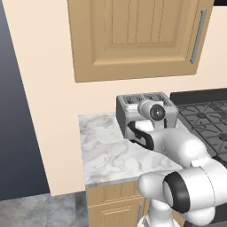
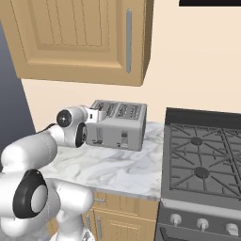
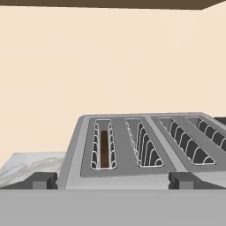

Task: Start the toaster. Once the lever pops up, take the bread to the plate on the dining counter.

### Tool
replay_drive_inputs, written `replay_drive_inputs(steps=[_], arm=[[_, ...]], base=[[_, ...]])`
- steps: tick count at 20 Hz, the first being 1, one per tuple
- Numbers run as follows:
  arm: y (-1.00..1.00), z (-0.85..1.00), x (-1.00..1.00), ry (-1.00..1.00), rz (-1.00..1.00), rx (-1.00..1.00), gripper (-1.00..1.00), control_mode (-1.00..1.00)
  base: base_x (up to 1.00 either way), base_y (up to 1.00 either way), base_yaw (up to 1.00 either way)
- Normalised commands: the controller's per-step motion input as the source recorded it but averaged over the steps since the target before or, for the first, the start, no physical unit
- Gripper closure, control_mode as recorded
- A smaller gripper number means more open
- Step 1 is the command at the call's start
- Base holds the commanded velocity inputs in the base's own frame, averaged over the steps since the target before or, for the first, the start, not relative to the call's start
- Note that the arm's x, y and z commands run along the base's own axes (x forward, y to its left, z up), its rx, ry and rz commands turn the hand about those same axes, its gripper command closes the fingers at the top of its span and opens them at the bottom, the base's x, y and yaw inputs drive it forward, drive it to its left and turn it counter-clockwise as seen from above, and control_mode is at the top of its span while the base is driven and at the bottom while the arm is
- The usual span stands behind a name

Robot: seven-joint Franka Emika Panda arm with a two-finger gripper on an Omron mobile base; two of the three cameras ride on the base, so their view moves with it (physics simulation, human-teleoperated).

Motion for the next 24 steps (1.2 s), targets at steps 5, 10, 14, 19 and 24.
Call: replay_drive_inputs(steps=[5,10,14,19,24], arm=[[0.0,0.0,0.12,0.01,0.0,0.0,-1.0,-1.0],[0.0,0.0,0.07,0.02,0.0,0.0,-1.0,-1.0],[0.01,0.0,0.0,0.02,0.01,0.0,-1.0,-1.0],[0.03,0.0,0.04,0.0,0.03,0.0,-1.0,-1.0],[0.06,0.0,0.07,0.0,0.05,0.0,-1.0,-1.0]], base=[[0.0,0.0,0.0],[0.0,0.0,0.0],[0.0,0.0,0.0],[0.0,0.0,0.0],[0.0,0.0,0.0]])
